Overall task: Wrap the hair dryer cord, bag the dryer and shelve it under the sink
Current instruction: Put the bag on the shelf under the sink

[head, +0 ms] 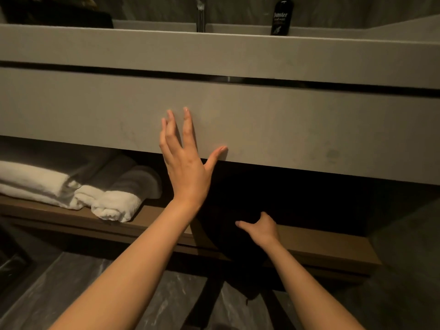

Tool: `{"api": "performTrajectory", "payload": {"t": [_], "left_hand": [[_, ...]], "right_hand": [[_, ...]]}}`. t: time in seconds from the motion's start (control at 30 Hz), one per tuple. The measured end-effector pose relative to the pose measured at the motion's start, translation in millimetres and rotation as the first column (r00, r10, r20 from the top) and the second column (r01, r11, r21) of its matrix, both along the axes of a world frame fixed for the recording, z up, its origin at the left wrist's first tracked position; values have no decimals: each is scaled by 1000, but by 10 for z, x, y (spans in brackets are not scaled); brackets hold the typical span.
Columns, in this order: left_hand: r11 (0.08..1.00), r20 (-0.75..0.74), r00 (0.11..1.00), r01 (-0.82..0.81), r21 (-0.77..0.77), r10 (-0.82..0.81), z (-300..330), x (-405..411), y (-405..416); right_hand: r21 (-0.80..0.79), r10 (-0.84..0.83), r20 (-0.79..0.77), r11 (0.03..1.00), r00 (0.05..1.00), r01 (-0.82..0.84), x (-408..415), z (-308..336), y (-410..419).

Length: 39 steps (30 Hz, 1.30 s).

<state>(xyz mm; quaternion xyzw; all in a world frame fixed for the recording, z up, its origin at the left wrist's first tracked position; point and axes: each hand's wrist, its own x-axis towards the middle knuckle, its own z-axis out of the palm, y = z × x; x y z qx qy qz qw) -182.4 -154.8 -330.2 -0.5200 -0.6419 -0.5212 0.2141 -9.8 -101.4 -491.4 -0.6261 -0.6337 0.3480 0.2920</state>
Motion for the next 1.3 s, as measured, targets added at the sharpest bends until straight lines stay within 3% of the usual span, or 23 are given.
{"api": "performTrajectory", "payload": {"t": [0.13, 0.37, 0.5, 0.73, 1.0, 1.3], "left_hand": [[1000, -7, 1000, -3, -3, 3, -5, 1, 4], [1000, -12, 1000, -7, 1, 7, -27, 8, 17], [1000, -15, 1000, -3, -1, 3, -31, -1, 27], [1000, -32, 999, -5, -13, 5, -49, -17, 51], [999, -54, 998, -27, -21, 26, -69, -31, 81], [991, -64, 996, -63, -115, 56, -53, -23, 6]], "right_hand": [[92, -50, 65, 995, 997, 43, -66, -52, -104], [126, 191, 74, 972, 979, -199, 120, -139, -243], [192, 154, 66, 968, 986, -164, 54, -113, -162], [163, 96, 147, 979, 984, -120, -82, -49, 102], [312, 13, 414, 937, 910, -155, -50, -189, 97], [355, -92, 466, 931, 880, -91, 31, 44, -278]]}}
